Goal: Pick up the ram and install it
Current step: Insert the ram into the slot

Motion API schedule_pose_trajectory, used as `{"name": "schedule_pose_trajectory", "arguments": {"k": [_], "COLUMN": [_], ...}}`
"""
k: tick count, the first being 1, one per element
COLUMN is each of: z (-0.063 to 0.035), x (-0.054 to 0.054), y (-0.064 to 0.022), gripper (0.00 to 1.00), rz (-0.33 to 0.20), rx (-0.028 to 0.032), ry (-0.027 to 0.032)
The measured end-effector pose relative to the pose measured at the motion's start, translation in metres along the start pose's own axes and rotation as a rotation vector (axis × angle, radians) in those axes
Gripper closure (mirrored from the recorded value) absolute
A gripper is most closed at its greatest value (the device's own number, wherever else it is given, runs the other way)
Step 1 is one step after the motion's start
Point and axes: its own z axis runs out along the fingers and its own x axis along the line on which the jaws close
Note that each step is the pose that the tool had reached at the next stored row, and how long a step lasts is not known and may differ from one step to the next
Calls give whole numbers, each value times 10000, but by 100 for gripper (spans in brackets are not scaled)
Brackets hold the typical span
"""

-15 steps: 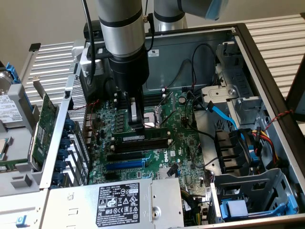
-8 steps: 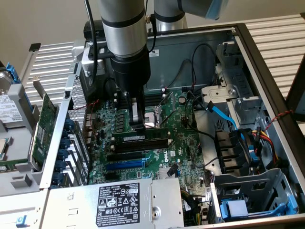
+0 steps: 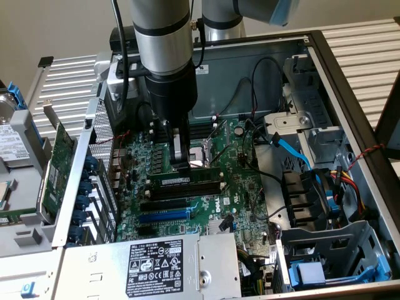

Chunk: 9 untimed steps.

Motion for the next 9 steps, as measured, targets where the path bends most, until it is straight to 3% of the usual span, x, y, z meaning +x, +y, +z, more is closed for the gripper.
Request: {"name": "schedule_pose_trajectory", "arguments": {"k": [9], "z": [3], "x": [1], "y": [17], "gripper": [88], "rz": [-31], "rx": [0], "ry": [1]}}
